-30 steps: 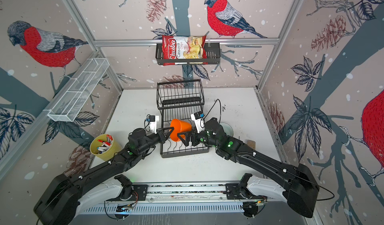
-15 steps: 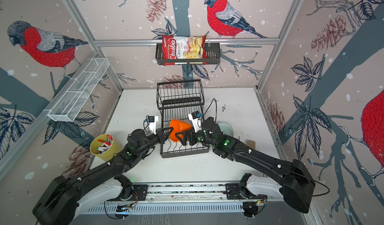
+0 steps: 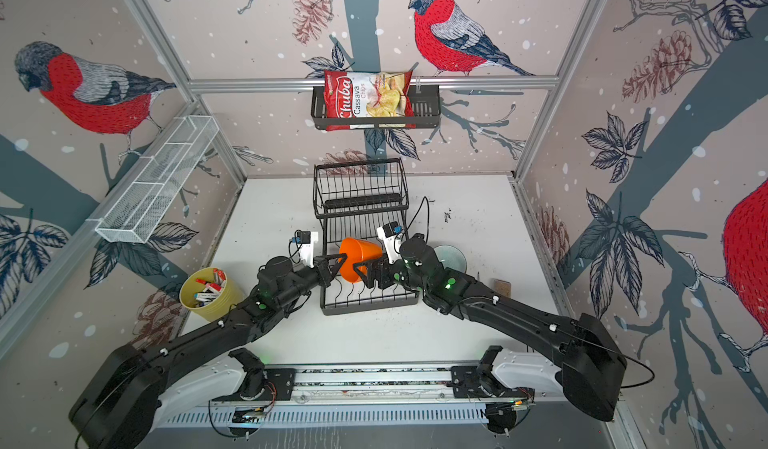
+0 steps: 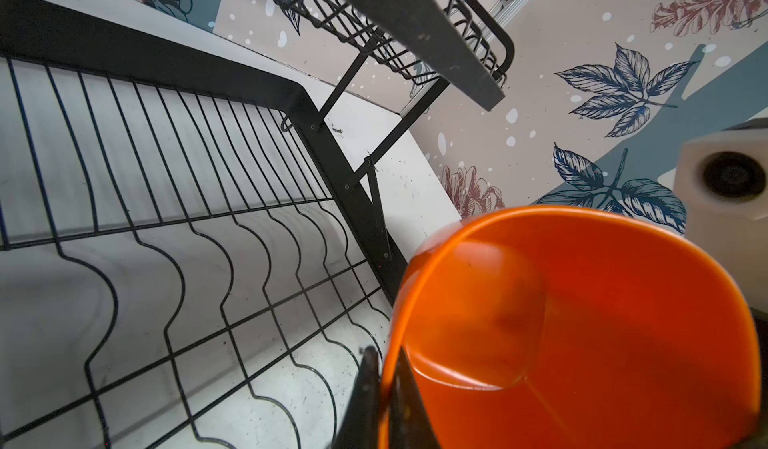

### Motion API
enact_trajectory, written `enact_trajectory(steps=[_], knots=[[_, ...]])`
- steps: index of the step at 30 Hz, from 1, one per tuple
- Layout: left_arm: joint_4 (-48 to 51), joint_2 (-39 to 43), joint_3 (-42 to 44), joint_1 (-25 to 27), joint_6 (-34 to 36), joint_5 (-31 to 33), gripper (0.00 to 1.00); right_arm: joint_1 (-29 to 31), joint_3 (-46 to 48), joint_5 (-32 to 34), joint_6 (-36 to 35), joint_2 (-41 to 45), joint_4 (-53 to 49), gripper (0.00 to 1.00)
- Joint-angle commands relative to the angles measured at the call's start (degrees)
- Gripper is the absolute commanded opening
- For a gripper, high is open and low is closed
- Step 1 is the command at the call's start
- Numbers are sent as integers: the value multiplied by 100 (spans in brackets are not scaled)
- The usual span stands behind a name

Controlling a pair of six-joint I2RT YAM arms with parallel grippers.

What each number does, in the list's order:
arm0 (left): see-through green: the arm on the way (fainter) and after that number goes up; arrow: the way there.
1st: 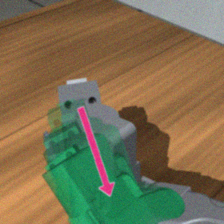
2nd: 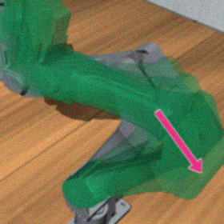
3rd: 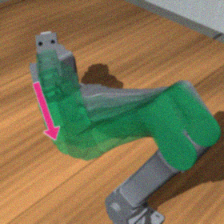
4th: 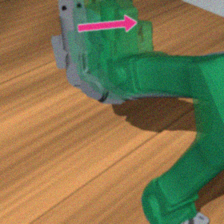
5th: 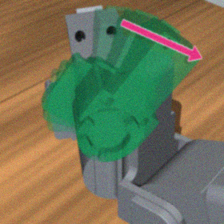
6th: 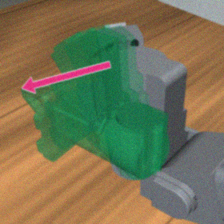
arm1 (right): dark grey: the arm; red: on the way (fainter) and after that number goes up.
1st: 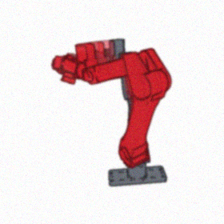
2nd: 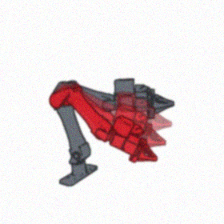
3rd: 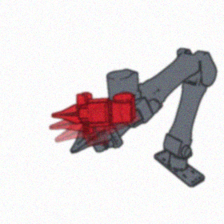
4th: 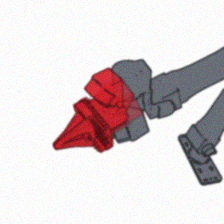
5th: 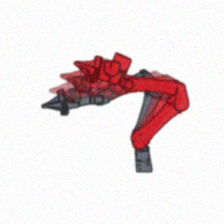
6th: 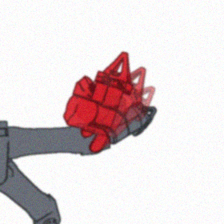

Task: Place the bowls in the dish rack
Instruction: 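Grasp the orange bowl with the right gripper beside the left gripper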

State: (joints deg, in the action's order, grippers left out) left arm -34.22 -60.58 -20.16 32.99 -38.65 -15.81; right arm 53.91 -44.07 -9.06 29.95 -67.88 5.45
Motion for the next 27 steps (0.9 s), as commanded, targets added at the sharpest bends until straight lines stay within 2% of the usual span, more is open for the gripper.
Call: enact_trajectory(steps=[1, 8, 19, 27], knots=[[-340, -47, -58, -1, 90, -93, 0, 31, -57, -232, -136, -15, 303, 83], [-349, -135, -73, -3, 139, -128, 0, 45, -41, -145, -189, -54, 250, 78], [-384, -311, -162, -4, 182, -214, 0, 167, -47, 486, -318, -81, 64, 76], [-384, -387, -229, 1, 218, -274, 7, 242, -30, 896, -373, -154, 21, 75]])
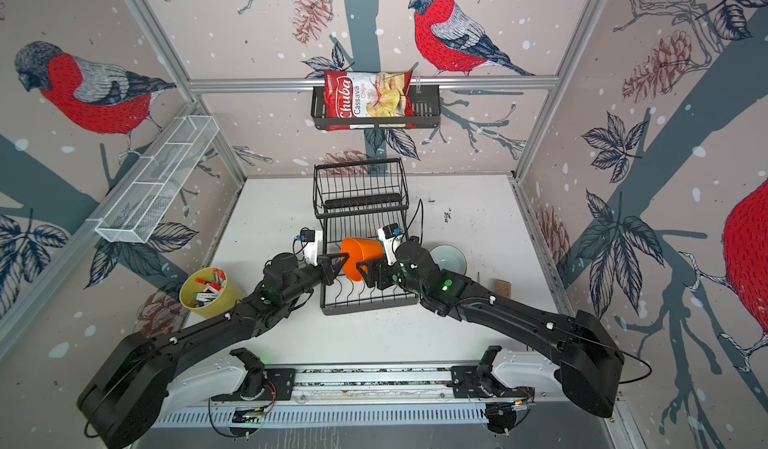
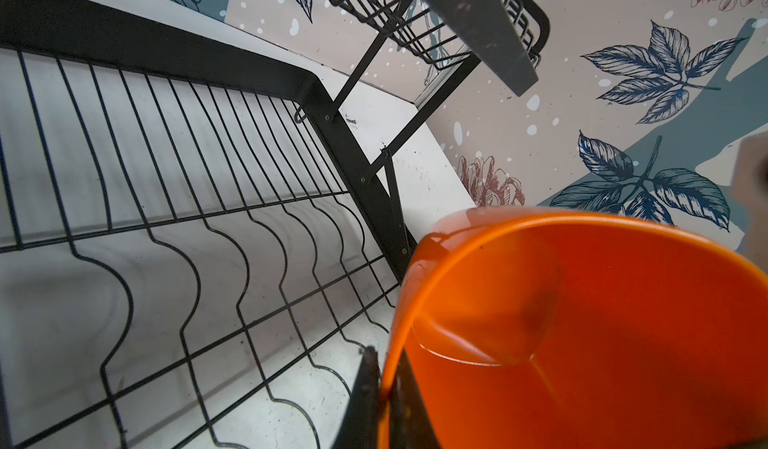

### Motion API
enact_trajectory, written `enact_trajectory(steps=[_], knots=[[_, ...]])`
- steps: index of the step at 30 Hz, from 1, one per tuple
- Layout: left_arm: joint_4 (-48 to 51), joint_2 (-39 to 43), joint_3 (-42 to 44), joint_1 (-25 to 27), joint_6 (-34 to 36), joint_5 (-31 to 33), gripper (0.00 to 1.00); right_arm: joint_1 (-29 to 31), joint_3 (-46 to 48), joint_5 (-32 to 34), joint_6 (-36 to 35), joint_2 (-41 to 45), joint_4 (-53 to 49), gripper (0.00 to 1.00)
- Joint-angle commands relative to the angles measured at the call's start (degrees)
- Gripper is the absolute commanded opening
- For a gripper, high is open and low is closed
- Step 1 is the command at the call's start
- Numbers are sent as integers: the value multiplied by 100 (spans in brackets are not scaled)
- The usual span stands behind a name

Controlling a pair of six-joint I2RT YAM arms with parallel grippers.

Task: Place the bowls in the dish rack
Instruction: 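Grasp the orange bowl with the right gripper beside the left gripper, then open the left gripper and carry the orange bowl over the rack with the right gripper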

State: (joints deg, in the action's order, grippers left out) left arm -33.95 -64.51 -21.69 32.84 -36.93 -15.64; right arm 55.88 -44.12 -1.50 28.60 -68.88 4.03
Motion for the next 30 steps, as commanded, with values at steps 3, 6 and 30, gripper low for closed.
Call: enact_trajectory(steps=[3, 6, 30], knots=[[-363, -7, -96, 7, 71, -254, 11, 67, -59, 291, -262, -121, 135, 75], [-340, -19, -98, 12, 92, -246, 15, 92, -99, 436, -293, -208, 109, 75], [247, 209, -98, 6, 332, 134, 94, 173, -152, 2094, -725, -564, -17, 74]])
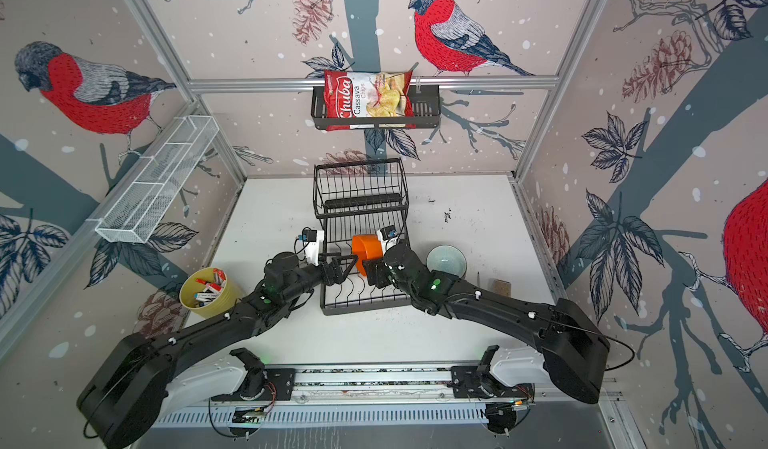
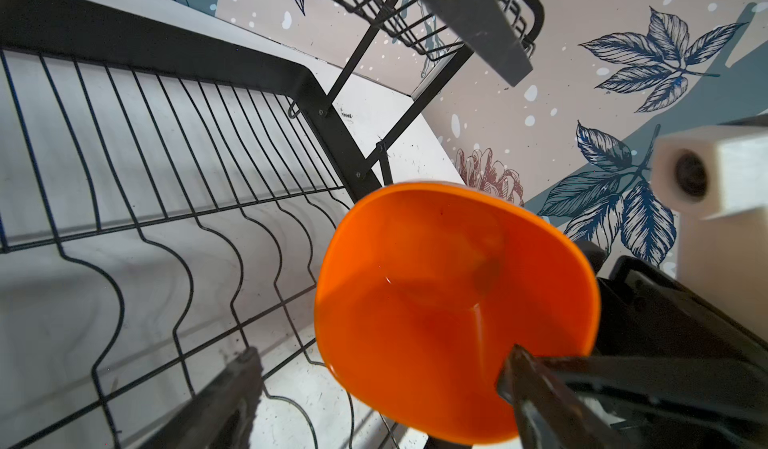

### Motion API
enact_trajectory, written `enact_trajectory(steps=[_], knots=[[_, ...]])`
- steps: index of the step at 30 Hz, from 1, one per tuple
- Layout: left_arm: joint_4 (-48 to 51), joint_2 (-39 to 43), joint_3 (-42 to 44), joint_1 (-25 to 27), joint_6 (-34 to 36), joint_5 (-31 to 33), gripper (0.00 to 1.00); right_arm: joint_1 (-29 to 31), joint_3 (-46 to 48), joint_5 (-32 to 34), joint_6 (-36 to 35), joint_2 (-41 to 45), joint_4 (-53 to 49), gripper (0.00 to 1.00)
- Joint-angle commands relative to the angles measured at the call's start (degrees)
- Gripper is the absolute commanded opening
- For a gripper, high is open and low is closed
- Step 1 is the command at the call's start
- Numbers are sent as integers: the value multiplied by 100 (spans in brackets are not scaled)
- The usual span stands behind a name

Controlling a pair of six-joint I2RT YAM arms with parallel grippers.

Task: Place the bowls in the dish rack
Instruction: 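Open the left gripper and carry the orange bowl over the rack with the right gripper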

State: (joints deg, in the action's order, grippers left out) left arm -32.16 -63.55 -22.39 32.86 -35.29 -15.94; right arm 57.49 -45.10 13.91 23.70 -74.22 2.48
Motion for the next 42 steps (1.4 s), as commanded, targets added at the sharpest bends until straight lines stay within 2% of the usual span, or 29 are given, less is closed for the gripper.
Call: enact_trajectory(steps=[1, 9, 16, 26, 42], knots=[[176, 197, -28, 1, 204, 236, 95, 21, -66, 676, -294, -64, 141, 74], [1073, 1012, 32, -4, 451, 963, 96, 155, -197, 1667, -797, -457, 344, 75], [1546, 1501, 132, -16, 531, 1477, 96, 332, -482, 2433, -1381, -1131, 591, 74], [1770, 1609, 173, -47, 546, 1691, 96, 412, -1124, 3188, -2462, -2149, 717, 74], [1862, 1776, 271, -87, 583, 1770, 96, 318, -1543, 4207, -4151, -3168, 1566, 73]])
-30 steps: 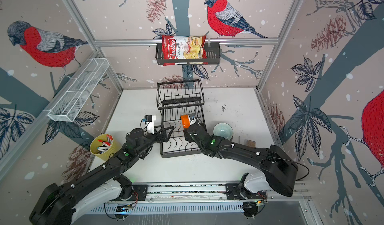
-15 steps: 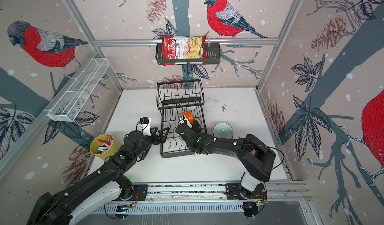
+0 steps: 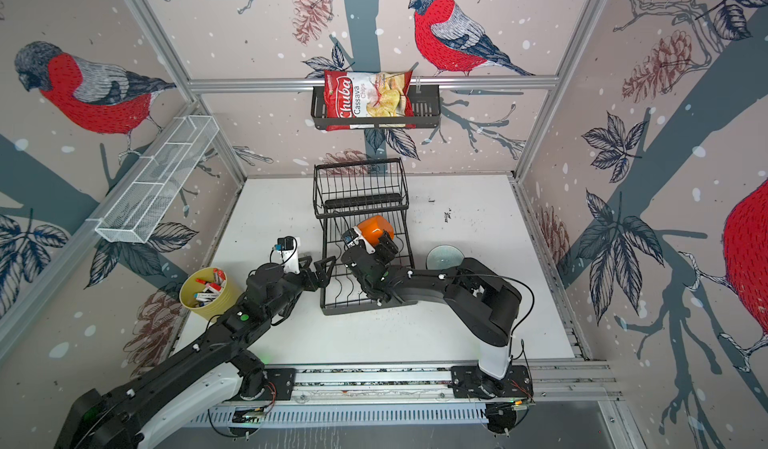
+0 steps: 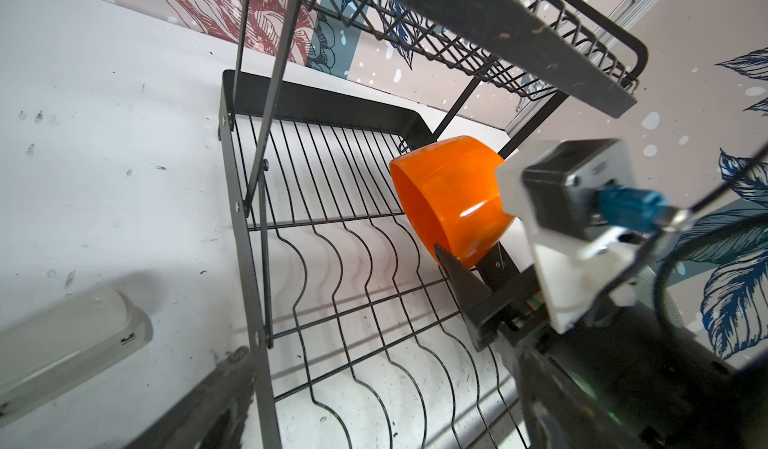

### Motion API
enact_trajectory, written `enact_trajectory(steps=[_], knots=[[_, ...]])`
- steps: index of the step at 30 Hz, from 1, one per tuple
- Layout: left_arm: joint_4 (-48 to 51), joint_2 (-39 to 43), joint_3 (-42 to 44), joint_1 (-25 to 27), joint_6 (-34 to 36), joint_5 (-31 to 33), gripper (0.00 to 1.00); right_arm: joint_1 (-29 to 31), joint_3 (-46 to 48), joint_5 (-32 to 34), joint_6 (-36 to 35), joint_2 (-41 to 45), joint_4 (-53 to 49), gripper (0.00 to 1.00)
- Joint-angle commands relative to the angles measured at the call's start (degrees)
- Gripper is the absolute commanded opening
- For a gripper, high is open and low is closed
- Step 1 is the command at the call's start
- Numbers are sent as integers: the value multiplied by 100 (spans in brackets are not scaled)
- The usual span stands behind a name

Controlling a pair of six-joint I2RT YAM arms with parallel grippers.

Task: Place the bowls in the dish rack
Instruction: 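Open the left gripper and carry the orange bowl over the rack with the right gripper, then lower the orange bowl onto the lower rack tier and open the right gripper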

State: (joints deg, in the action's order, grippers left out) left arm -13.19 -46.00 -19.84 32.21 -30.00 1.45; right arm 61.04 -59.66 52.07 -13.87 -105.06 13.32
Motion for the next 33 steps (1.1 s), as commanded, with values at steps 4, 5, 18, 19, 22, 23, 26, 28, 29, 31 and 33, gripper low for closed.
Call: enact_trajectory(steps=[4, 5, 18, 19, 22, 23, 26, 28, 29, 31, 33], knots=[[-41, 48, 45, -25, 52, 48, 96, -62, -140, 602, -816, -306, 784, 73], [-57, 51, 53, -28, 41, 48, 96, -73, -143, 626, -930, -360, 880, 73], [-104, -33, 25, -37, 20, 4, 96, -329, -51, 619, -2001, -643, 1855, 74], [-108, -49, 25, -31, 11, -3, 96, -359, -46, 594, -2074, -677, 1925, 74], [-131, -75, 18, -30, 1, -10, 96, -425, -46, 588, -2368, -830, 2188, 75], [-131, -89, 19, -32, -5, -13, 96, -447, -37, 603, -2499, -885, 2311, 75], [-106, -102, -3, -31, -5, -9, 96, -483, 52, 655, -2981, -1035, 2925, 75], [-87, -111, -12, -32, -1, -16, 96, -496, 69, 640, -3214, -1117, 3173, 75], [-78, -119, -20, -32, -3, -16, 96, -513, 48, 621, -3277, -1171, 3211, 76], [-87, -112, -12, -31, -7, -13, 96, -559, 1, 588, -3356, -1248, 3275, 76], [-79, -134, -29, -37, -15, -17, 96, -615, -28, 554, -3434, -1293, 3349, 77]])
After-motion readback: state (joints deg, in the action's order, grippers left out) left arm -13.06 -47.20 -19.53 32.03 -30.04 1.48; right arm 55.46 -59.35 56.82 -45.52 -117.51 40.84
